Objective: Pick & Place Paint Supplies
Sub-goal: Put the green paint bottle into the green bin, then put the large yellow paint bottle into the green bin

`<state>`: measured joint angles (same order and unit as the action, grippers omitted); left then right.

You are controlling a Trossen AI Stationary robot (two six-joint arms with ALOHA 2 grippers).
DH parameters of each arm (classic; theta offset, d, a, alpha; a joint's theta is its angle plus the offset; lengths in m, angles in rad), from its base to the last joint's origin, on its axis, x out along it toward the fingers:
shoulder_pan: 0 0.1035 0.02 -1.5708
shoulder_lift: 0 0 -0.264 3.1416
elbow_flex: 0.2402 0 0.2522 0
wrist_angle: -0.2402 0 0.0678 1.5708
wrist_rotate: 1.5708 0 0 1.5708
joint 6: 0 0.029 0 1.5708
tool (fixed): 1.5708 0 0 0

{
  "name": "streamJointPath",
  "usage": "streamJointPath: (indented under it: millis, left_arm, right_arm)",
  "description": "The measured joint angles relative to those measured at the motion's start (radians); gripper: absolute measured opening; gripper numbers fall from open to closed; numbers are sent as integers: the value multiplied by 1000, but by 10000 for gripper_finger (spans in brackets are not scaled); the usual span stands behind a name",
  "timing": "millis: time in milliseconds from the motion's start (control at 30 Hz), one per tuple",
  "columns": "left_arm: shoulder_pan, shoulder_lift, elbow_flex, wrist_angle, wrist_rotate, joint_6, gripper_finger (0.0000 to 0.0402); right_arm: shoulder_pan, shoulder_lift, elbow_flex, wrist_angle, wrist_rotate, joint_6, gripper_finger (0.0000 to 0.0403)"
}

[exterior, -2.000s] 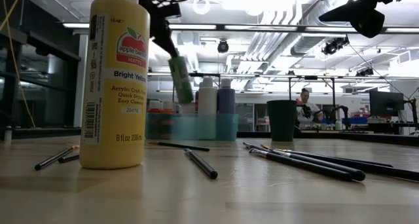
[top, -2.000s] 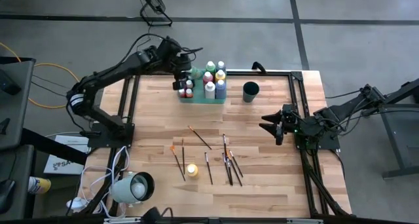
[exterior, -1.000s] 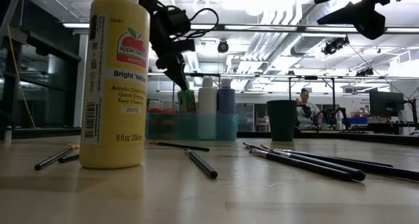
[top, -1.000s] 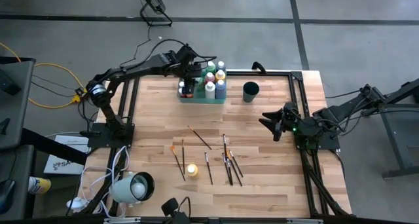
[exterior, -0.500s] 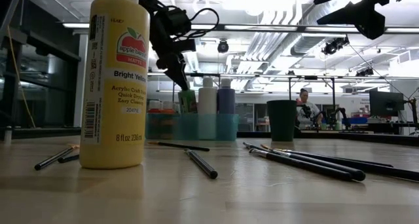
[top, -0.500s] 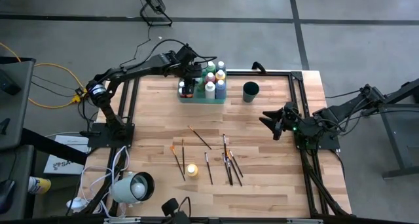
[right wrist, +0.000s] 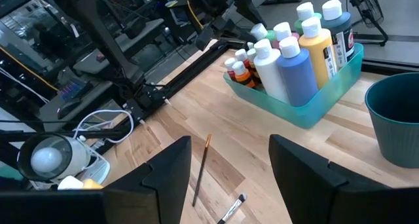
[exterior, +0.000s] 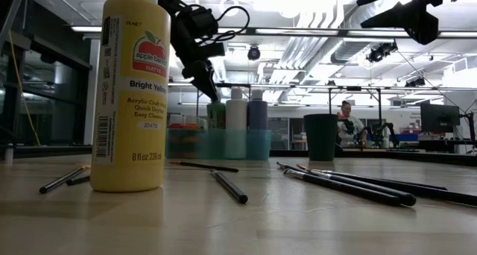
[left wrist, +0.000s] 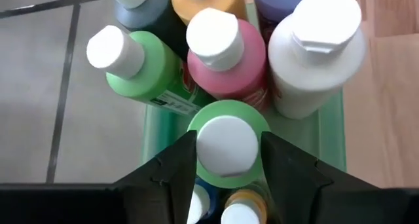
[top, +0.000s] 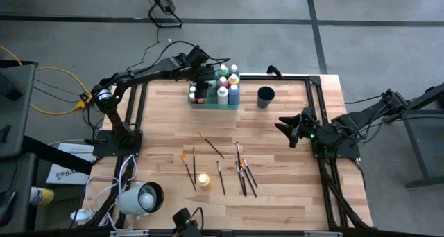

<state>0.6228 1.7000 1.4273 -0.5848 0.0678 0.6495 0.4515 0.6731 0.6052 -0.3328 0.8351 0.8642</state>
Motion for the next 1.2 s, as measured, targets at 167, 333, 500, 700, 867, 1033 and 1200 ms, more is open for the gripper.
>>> streamJointPath:
  millis: [167, 333, 500, 700, 867, 1033, 1200]
  left_arm:
    - [0, 0, 0, 12, -7, 1, 164]
    - [0, 0, 0, 35, -38, 25, 165]
    - [-1, 0, 0, 48, -40, 27, 166]
    - [-1, -3, 0, 65, -40, 44, 189]
    - [-1, -4, 31, 40, -40, 52, 241]
    - [-1, -4, 103, 6, -47, 62, 279]
    - [-1, -5, 176, -34, -47, 62, 282]
  right_arm:
    - [0, 0, 0, 0, -3, 0, 199]
    - [0, 0, 0, 0, -3, 0, 199]
    - [0, 0, 0, 0, -3, 0, 199]
    - [0, 0, 0, 0, -7, -1, 199]
    - [0, 0, 0, 0, -11, -3, 199]
    - [0, 0, 0, 0, -16, -4, 199]
    - [0, 0, 0, 8, -27, -5, 199]
